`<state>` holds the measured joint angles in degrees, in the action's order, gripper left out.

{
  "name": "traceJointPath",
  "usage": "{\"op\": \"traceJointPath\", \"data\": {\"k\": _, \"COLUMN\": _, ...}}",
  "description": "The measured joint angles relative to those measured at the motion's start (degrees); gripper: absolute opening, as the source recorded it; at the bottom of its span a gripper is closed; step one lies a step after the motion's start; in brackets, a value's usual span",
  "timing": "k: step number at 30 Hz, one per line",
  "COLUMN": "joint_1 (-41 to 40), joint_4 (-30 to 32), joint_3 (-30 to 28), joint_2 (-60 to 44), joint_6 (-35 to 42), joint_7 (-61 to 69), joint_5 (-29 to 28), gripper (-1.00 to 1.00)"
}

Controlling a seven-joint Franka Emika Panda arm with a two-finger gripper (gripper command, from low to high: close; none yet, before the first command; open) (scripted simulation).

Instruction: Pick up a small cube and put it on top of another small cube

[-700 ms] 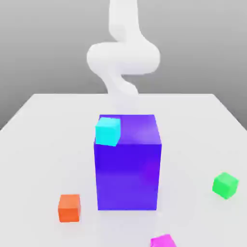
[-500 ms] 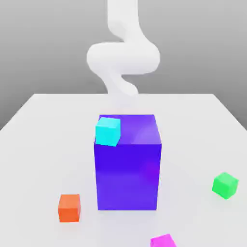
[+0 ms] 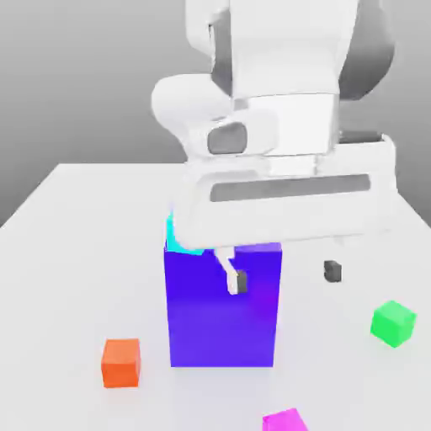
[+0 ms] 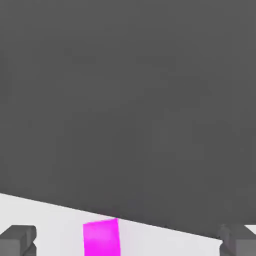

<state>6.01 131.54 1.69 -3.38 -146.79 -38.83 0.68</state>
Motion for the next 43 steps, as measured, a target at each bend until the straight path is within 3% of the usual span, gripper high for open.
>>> {"op": "traceJointPath", "data": {"k": 12, "joint_1": 2.0, "joint_4": -1.8, "joint_3": -0.1, "joint_2": -24.9, "joint_6": -11.3, "joint_7": 0.3, "joint_5": -2.7, "gripper": 0.00}}
{"op": "traceJointPath", "data": {"k": 13, "joint_1": 2.1, "joint_4": -2.0, "joint_3": -0.2, "joint_2": -26.2, "joint_6": -12.3, "joint_7": 0.4, "joint_5": -2.7, "gripper": -1.00}}
{"op": "traceJointPath", "data": {"k": 19, "joint_1": 2.2, "joint_4": -2.2, "joint_3": -0.2, "joint_2": -26.8, "joint_6": -12.7, "joint_7": 0.3, "joint_5": -2.8, "gripper": -1.00}}
{"op": "traceJointPath", "data": {"k": 24, "joint_1": 1.9, "joint_4": -0.5, "joint_3": 0.2, "joint_2": -19.1, "joint_6": -6.7, "joint_7": 0.7, "joint_5": -2.3, "gripper": -1.00}}
{"op": "traceJointPath", "data": {"k": 34, "joint_1": 19.6, "joint_4": 17.2, "joint_3": 16.9, "joint_2": 0.2, "joint_6": -5.0, "joint_7": -0.3, "joint_5": -1.8, "gripper": -1.00}}
{"op": "traceJointPath", "data": {"k": 39, "joint_1": 22.1, "joint_4": 18.1, "joint_3": 14.1, "joint_2": -7.3, "joint_6": -12.9, "joint_7": -5.8, "joint_5": -9.2, "gripper": -1.00}}
{"op": "traceJointPath", "data": {"k": 40, "joint_1": 22.6, "joint_4": 18.0, "joint_3": 13.4, "joint_2": -8.6, "joint_6": -14.1, "joint_7": -6.6, "joint_5": -10.2, "gripper": 1.00}}
{"op": "traceJointPath", "data": {"k": 43, "joint_1": 22.6, "joint_4": 18.0, "joint_3": 13.4, "joint_2": -8.6, "joint_6": -14.1, "joint_7": -6.6, "joint_5": -10.2, "gripper": 1.00}}
